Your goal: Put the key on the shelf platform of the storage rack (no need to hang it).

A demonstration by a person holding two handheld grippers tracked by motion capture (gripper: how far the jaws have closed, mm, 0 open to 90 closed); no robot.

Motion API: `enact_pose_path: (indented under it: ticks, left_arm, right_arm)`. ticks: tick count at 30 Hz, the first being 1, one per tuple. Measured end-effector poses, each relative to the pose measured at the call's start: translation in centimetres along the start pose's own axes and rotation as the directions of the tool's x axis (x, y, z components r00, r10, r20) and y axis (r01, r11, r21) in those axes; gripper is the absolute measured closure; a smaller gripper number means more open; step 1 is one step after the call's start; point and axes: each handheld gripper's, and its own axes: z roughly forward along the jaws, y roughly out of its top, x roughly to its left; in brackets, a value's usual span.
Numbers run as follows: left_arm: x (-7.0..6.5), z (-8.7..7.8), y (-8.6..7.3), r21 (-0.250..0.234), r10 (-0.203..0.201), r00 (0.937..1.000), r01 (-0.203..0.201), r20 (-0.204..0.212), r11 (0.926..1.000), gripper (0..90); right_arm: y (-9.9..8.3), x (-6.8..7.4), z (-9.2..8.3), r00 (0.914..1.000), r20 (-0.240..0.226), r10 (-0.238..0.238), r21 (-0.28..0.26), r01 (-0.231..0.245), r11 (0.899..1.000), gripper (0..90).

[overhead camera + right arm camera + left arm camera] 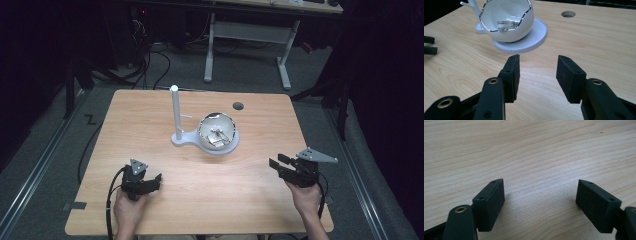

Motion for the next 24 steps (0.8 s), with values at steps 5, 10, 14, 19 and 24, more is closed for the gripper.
enact_pose_path:
  ticks: [5, 10, 14, 19, 24]
  left_arm:
    - [0.0, 0.0, 0.0, 0.0, 0.0, 1.0, 0.0, 0.0, 1.0, 23.3]
    - [0.0, 0.0, 0.0, 0.0, 0.0, 1.0, 0.0, 0.0, 1.0, 23.3]
    - [0.0, 0.0, 0.0, 0.0, 0.0, 1.0, 0.0, 0.0, 1.0, 23.3]
    - [0.0, 0.0, 0.0, 0.0, 0.0, 1.0, 0.0, 0.0, 1.0, 23.3]
    - [0.0, 0.0, 0.0, 0.0, 0.0, 1.0, 0.0, -0.001, 1.0, 23.3]
  right_arm:
    - [-0.6, 0.0, 0.2, 1.0, -0.002, 0.006, 0.001, -0.006, 1.0, 54.4]
    - [-1.0, 0.1, 0.3, 0.9999, -0.004, 0.014, 0.001, -0.014, 1.0, 54.4]
    - [-1.3, 0.2, 0.5, 0.9998, -0.011, 0.014, 0.004, -0.014, 1.0, 54.4]
    - [-1.9, 0.3, 0.8, 0.9997, -0.011, 0.02, 0.007, -0.02, 1.0, 54.5]
    - [-2.2, 0.4, 1.0, 0.9998, -0.009, 0.019, 0.013, -0.019, 1.0, 54.5]
